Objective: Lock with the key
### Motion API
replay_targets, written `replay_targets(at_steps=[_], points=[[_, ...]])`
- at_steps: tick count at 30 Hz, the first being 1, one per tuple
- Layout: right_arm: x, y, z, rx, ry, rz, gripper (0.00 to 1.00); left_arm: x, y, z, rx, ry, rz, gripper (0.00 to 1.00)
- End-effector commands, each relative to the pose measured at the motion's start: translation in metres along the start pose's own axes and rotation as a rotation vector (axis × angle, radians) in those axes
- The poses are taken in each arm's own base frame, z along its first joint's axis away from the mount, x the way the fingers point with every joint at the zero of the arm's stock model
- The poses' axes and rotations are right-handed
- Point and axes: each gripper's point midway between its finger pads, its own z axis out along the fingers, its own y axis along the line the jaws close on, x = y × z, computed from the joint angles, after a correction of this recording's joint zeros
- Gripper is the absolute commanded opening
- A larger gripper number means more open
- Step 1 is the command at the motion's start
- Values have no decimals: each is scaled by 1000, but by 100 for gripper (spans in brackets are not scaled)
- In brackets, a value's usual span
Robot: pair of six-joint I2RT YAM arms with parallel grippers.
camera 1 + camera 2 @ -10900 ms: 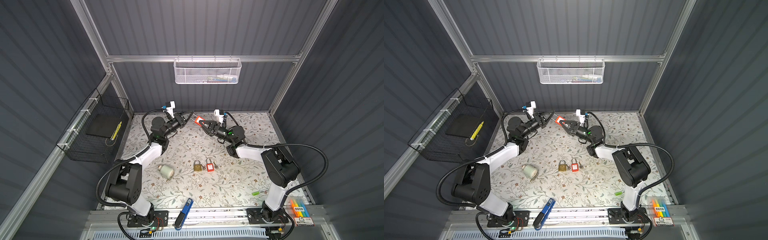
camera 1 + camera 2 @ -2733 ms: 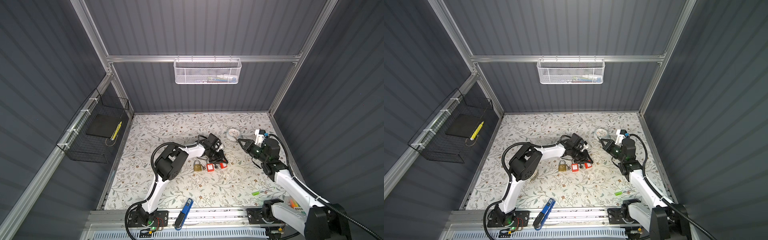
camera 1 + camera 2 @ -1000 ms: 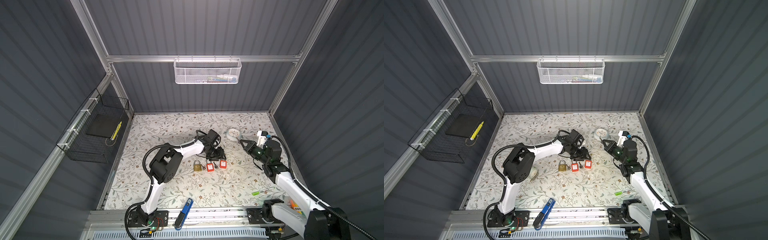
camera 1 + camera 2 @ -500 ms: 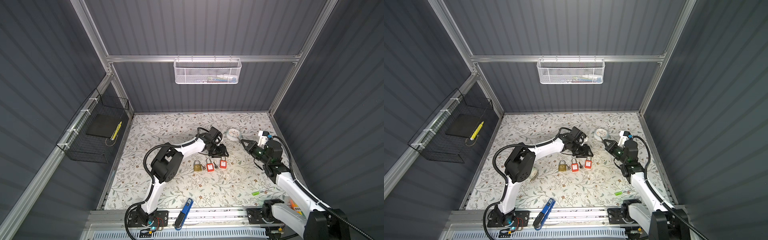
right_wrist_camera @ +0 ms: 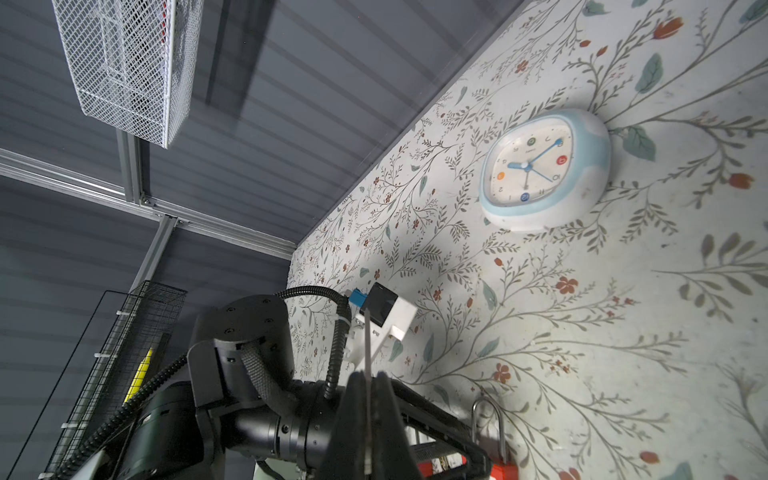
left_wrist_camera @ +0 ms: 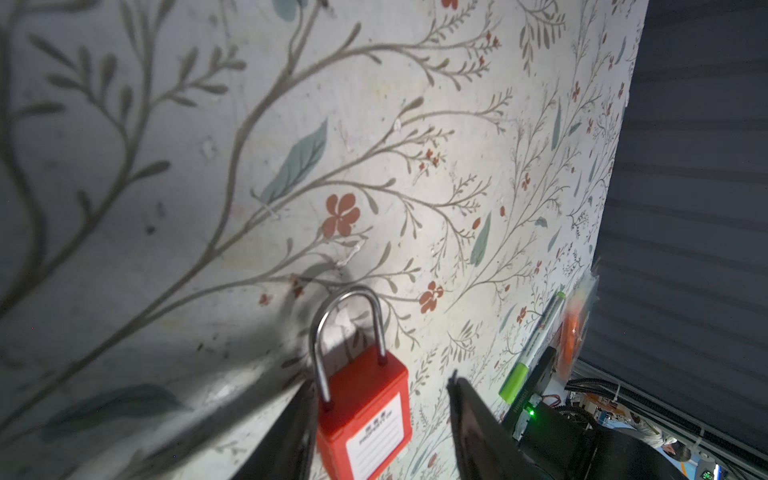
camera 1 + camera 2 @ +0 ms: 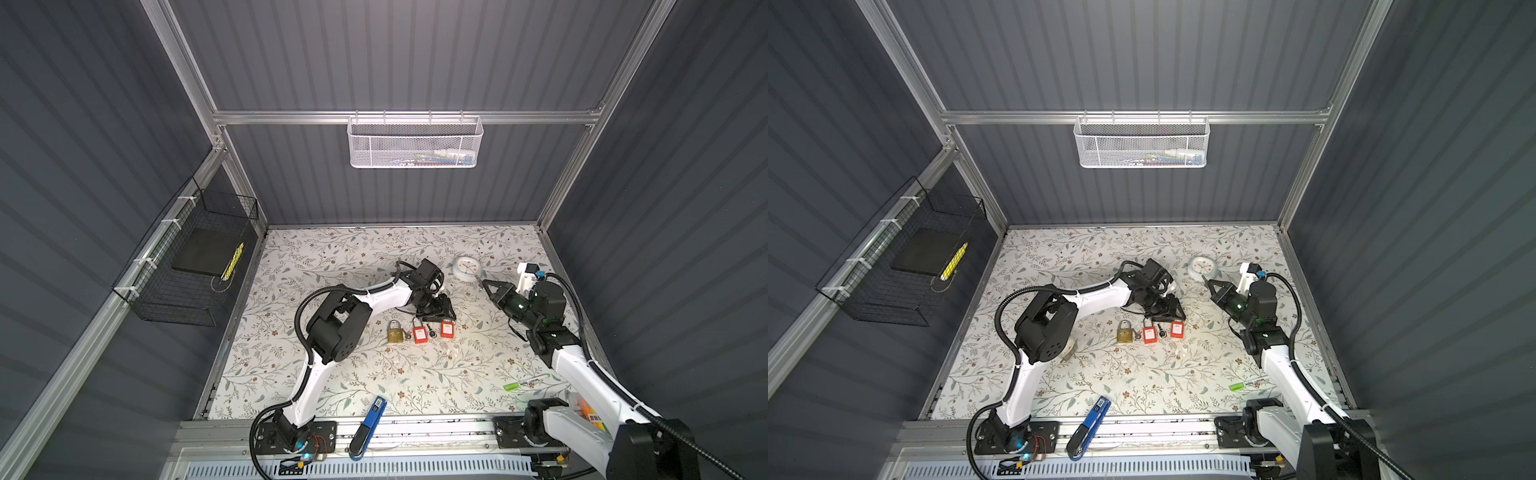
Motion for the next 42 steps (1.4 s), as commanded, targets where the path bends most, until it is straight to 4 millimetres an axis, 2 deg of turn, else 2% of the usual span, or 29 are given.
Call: replay_targets(at_steps=[1,8,20,27,42], points=[[2,-1,-1,-5,7,-3,0,8,-3,-4,21,18,-6,52],[3,-3,0,-4,10,10,0,7,-9,-9,28,5,4,52],[21,-25,-3,56,43,66,0,-6,-25,-28,28,-60,42,54],[19,-24,-3,56,38,56,0,-9,-32,-20,75,-38,35,54],[19,-24,-2,57,41,57,0,-7,-24,-2,88,5,16,54]])
